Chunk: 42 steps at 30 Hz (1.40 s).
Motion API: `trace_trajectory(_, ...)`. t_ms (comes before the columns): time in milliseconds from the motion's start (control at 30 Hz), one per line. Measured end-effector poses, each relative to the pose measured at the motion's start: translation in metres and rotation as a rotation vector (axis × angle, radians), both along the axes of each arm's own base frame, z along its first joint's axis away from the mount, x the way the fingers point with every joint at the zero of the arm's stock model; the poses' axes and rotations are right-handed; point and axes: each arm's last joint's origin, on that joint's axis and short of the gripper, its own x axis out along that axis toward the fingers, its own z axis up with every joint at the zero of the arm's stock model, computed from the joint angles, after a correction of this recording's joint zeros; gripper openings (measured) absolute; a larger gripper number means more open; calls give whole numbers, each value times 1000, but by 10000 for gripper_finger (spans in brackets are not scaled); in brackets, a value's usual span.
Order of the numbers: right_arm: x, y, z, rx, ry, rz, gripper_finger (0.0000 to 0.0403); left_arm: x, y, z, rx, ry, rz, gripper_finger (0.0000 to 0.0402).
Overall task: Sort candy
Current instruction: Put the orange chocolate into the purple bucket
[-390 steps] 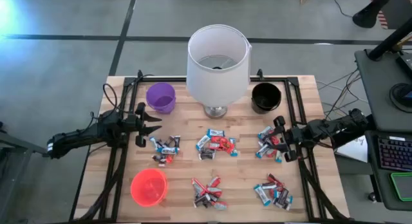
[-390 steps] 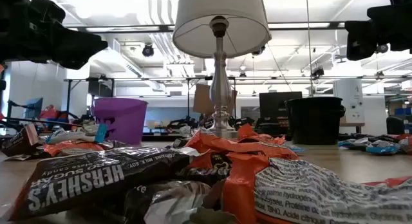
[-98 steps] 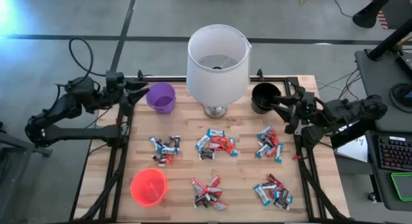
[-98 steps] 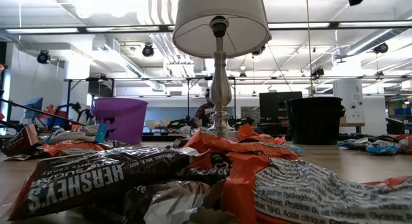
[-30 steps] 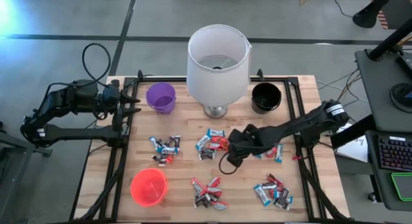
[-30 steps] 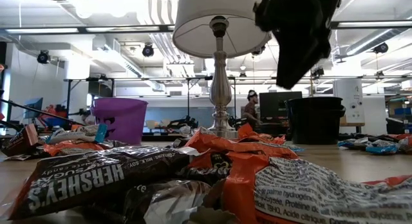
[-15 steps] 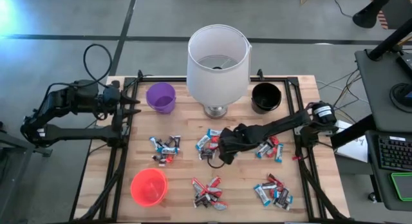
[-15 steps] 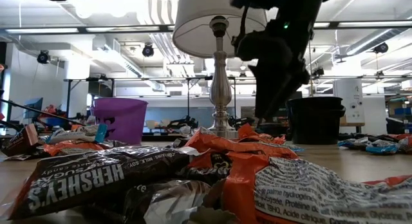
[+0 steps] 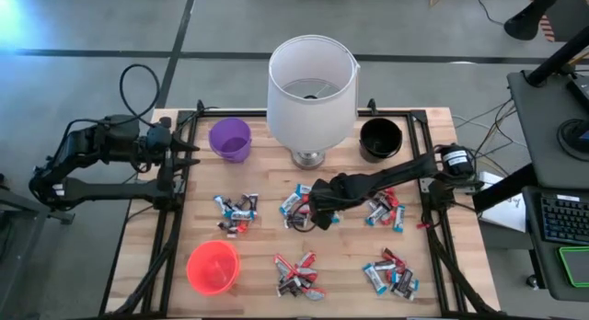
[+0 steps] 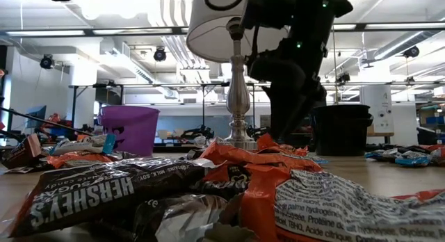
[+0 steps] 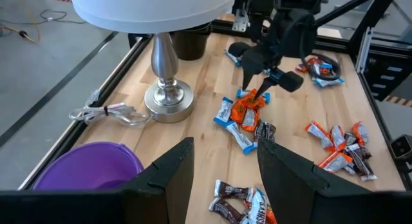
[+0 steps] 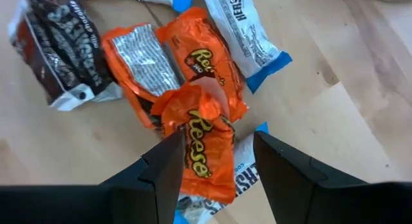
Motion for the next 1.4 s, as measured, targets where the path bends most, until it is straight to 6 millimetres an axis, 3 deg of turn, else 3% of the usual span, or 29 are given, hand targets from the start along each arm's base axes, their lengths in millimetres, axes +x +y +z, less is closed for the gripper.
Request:
trace_trajectory(500, 5, 0, -23, 51, 61, 51, 168, 0, 0, 0, 0, -1, 0, 154)
trace_trajectory(867, 5, -4, -22, 58, 64, 50, 16, 0, 0, 0, -5, -2, 3, 154)
trace_trajectory(1400, 4, -3, -19, 132, 63, 65, 9, 0, 0, 0, -8, -3, 5, 154)
